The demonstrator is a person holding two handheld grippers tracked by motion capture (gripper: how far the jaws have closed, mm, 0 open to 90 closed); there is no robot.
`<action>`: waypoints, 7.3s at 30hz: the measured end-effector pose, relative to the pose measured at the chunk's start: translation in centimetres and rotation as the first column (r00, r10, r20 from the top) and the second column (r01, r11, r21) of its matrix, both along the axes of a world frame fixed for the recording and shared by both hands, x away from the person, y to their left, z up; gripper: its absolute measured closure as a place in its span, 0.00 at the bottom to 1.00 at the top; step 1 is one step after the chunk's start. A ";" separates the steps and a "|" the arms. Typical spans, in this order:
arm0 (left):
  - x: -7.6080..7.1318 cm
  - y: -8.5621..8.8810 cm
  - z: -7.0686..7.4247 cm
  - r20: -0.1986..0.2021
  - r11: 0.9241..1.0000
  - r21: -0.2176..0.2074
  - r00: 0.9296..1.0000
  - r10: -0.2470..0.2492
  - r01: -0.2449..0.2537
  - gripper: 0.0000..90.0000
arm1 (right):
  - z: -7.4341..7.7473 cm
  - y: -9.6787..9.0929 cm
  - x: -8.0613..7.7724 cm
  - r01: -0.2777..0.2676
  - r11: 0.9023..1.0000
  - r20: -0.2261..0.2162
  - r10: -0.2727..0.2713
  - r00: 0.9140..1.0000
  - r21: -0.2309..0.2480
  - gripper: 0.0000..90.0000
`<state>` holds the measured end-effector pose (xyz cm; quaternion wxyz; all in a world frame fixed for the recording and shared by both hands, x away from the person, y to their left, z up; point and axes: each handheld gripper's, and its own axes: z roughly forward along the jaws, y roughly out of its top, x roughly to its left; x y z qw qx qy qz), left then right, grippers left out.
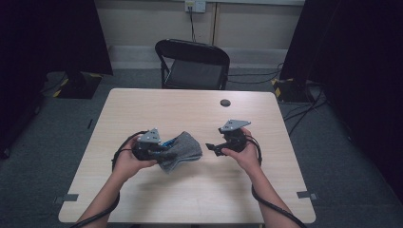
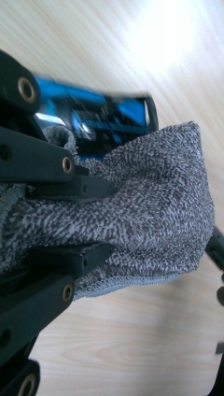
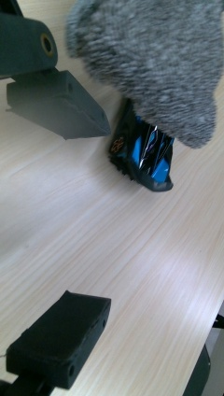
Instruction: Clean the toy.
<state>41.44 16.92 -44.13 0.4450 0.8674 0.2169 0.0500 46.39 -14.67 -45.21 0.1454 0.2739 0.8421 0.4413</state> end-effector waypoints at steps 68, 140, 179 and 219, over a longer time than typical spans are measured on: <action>7.4 -2.6 -4.3 -0.053 0.975 0.076 0.976 0.213 -0.209 0.18 | -5.0 -4.0 -4.6 -0.022 0.998 -0.057 0.019 0.998 -0.054 0.45; 7.1 -3.5 -2.6 -0.040 0.978 0.128 0.984 0.172 -0.166 0.28 | -5.0 -4.0 -4.6 0.025 0.999 -0.070 -0.028 0.997 -0.043 0.62; 3.1 -3.7 0.3 -0.009 0.999 0.021 0.999 0.034 -0.034 0.28 | 0.7 -3.9 -2.5 0.234 0.972 -0.106 -0.230 0.967 0.029 0.89; 3.6 -2.4 -0.5 -0.013 0.988 0.059 0.990 0.142 -0.141 0.28 | -2.3 1.3 -3.2 0.032 0.997 -0.200 -0.047 0.979 -0.076 0.79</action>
